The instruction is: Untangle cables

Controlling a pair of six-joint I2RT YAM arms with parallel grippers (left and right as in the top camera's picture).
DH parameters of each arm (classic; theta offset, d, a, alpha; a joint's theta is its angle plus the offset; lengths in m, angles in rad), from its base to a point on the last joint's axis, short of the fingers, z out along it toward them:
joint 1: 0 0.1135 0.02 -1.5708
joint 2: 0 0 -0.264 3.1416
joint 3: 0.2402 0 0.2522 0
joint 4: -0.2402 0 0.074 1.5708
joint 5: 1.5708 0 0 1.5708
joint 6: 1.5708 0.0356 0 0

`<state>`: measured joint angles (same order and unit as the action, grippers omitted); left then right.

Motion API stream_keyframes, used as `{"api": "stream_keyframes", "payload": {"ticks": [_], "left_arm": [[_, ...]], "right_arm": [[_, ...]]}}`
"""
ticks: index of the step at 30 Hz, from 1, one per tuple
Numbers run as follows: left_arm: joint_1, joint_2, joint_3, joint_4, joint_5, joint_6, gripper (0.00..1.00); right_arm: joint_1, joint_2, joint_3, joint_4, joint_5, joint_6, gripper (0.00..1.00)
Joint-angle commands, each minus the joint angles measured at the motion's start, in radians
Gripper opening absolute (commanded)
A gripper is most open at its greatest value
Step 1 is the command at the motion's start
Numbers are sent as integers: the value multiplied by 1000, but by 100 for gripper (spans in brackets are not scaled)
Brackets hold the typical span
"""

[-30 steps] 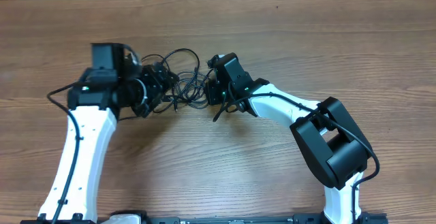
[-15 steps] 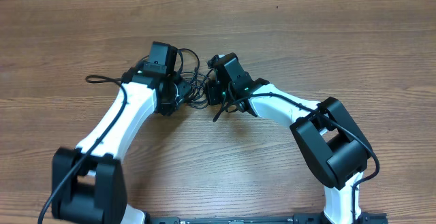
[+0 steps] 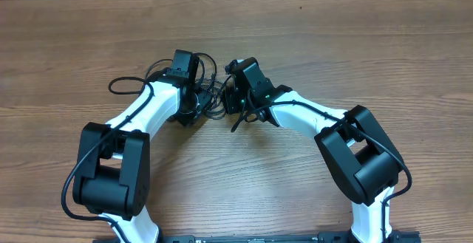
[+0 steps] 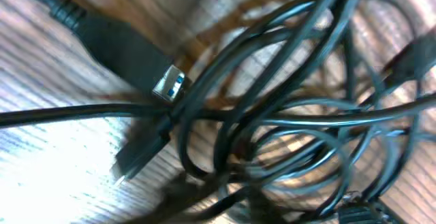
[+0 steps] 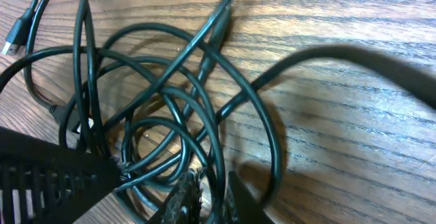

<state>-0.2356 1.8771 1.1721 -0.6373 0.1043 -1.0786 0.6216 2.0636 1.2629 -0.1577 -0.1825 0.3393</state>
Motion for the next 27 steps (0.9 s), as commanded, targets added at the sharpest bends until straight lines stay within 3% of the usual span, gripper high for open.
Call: {"api": "stream_keyframes", "payload": {"ticks": [1, 6, 9, 11, 15, 27], "left_arm": [[7, 12, 9, 2, 5, -3, 4], [32, 12, 9, 24, -2, 0, 5], [39, 12, 9, 24, 0, 1, 20], [39, 12, 9, 17, -1, 2, 24], [38, 12, 8, 13, -1, 2, 25], [38, 12, 8, 6, -1, 3, 25]], "right_arm": [[-1, -8, -5, 7, 6, -7, 13], [-1, -8, -5, 7, 6, -7, 13], [-1, -8, -5, 7, 6, -7, 13], [-1, -8, -5, 7, 6, -7, 13], [-1, -8, -5, 13, 6, -7, 13], [0, -2, -5, 29, 7, -7, 33]]}}
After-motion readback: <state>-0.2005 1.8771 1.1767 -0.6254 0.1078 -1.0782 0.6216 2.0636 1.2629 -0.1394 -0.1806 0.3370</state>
